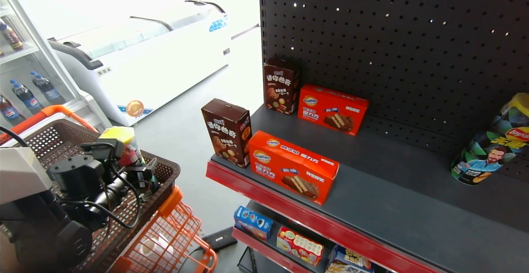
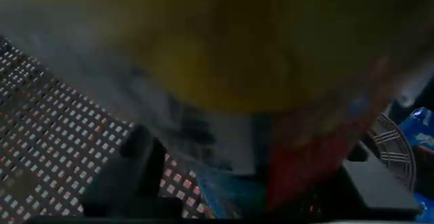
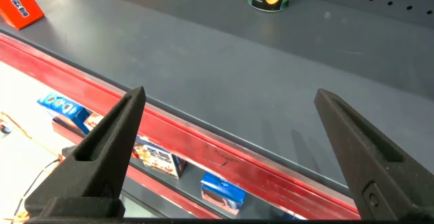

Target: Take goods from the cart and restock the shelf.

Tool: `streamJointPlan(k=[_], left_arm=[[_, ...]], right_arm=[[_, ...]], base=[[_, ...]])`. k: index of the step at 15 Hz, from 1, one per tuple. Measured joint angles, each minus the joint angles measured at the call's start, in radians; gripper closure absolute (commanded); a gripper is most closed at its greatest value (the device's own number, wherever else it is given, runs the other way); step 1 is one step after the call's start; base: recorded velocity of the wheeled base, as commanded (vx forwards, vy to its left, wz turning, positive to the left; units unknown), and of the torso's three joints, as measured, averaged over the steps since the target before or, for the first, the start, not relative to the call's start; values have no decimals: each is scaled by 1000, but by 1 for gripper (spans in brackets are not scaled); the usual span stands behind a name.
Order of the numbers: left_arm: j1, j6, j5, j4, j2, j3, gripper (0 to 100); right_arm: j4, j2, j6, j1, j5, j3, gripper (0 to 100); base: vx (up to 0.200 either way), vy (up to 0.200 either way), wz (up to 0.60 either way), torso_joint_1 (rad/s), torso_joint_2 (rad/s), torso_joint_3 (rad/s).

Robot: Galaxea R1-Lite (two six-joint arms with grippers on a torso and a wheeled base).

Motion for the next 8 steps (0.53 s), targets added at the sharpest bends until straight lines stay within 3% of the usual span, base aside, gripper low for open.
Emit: streamJointPlan(k=[8], left_arm=[[-28,-9,1,53,-128,-10,100]], right_arm=[[0,0,0,0,0,0,0]], base=[[0,0,0,0,0,0]])
